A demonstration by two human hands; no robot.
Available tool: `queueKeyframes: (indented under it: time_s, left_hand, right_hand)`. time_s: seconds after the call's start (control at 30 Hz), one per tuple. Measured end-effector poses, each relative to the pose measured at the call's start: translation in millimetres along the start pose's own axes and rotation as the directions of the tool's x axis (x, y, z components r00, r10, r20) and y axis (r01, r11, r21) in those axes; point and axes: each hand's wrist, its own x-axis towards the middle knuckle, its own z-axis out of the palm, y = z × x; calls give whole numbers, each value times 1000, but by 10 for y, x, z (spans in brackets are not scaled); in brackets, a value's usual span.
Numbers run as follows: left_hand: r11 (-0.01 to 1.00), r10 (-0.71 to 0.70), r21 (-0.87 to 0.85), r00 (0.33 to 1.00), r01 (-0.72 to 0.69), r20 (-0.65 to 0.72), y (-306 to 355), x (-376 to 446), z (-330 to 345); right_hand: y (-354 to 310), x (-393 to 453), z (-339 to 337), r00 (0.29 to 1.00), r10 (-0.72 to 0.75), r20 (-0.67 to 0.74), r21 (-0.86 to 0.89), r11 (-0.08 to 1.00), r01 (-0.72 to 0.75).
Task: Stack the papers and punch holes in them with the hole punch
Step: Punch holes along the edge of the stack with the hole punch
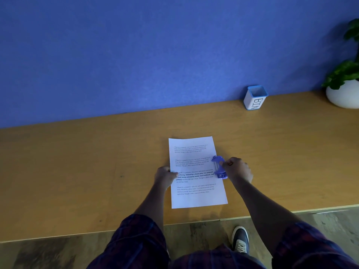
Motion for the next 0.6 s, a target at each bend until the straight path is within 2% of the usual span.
queueKeyframes:
  time_s: [0.37, 0.6]
  left_hand:
    - [1000, -21, -15, 995, 20, -97, -22, 69, -21]
    - [1000, -24, 3, 990, 25, -142, -19, 47, 7]
  right_hand:
    - [-1, 12, -21, 1000, -21, 5, -63, 998, 22]
    - [-22, 67, -57, 997, -70, 24, -175, 982, 73]
